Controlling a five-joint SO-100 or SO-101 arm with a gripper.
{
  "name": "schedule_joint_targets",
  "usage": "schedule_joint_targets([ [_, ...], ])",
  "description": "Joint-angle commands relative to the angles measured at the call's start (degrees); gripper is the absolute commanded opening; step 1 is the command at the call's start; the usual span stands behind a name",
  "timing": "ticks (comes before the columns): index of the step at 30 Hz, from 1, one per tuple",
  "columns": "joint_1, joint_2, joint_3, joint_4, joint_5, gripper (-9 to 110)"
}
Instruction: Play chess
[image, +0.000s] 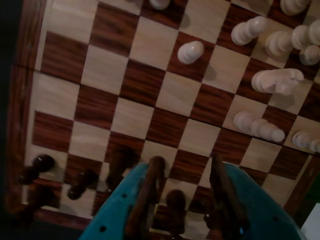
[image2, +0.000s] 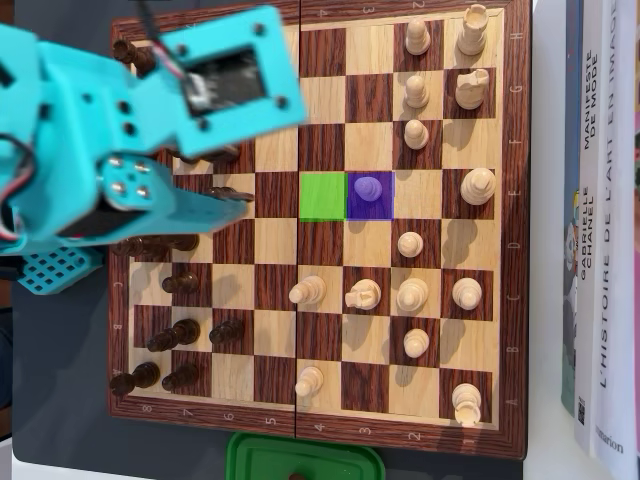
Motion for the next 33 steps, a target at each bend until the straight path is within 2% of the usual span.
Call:
schedule_joint_targets([
  [1, 0.09, -4.83, -9.4, 3.08, 2.29, 16],
  [13, -0.26, -29.0, -27.69, 4.57, 7.73, 16],
  [21, 0.79, -34.45, -32.26, 4.22, 8.17, 16],
  [26, 1.23, -37.09, -34.45, 4.04, 8.17, 23],
  [33, 1.23, -40.87, -36.12, 4.04, 8.09, 23],
])
